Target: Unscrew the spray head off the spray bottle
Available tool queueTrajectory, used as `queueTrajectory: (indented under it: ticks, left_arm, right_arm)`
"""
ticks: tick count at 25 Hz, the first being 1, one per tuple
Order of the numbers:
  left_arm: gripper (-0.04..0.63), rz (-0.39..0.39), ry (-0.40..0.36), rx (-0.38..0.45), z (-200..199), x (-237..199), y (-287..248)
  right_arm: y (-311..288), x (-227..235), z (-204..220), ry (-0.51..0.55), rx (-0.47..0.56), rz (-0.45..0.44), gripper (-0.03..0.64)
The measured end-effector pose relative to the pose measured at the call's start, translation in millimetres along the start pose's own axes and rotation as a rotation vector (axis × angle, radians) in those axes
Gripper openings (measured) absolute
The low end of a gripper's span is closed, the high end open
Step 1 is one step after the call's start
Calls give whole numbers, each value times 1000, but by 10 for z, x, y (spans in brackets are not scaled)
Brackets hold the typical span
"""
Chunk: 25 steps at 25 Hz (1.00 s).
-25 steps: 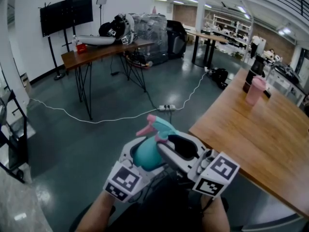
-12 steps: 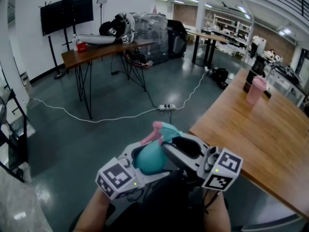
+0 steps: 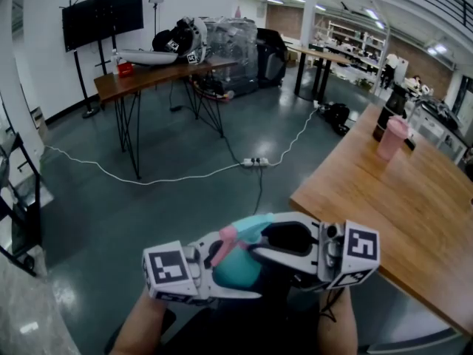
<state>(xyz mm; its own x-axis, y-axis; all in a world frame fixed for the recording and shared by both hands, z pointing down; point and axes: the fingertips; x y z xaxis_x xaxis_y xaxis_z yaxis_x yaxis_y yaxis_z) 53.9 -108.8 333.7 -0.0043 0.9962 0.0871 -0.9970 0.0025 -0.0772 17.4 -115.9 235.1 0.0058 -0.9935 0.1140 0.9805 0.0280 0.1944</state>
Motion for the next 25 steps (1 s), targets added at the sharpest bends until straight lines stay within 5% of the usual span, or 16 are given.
queueTrajectory:
  ticks: [5, 10, 16, 25]
  left_arm:
    - [454, 9, -7, 59, -40, 18, 0]
    - [453, -128, 6, 62, -70, -186, 52]
    - [453, -415, -24, -1, 36, -630, 149]
    - [453, -505, -15, -67, 141, -689, 97]
  right_arm:
    - [19, -45, -39, 3, 30, -26, 142]
    - [51, 117, -104, 16, 75, 125, 159]
    - [89, 371, -93, 16, 71, 357, 161]
    - [-14, 409, 54, 80, 6, 462, 145]
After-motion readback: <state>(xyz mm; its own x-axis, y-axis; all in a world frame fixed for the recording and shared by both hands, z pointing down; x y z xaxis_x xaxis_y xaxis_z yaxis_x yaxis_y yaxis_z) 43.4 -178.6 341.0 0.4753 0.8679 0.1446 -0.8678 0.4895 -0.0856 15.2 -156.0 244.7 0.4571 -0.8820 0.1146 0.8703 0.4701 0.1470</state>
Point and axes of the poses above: the fingertips, and each gripper's own axes: y backward along the fingers, x to its right, z out of its underside, and after that the axes turned 4 degrees about -y, right-handed
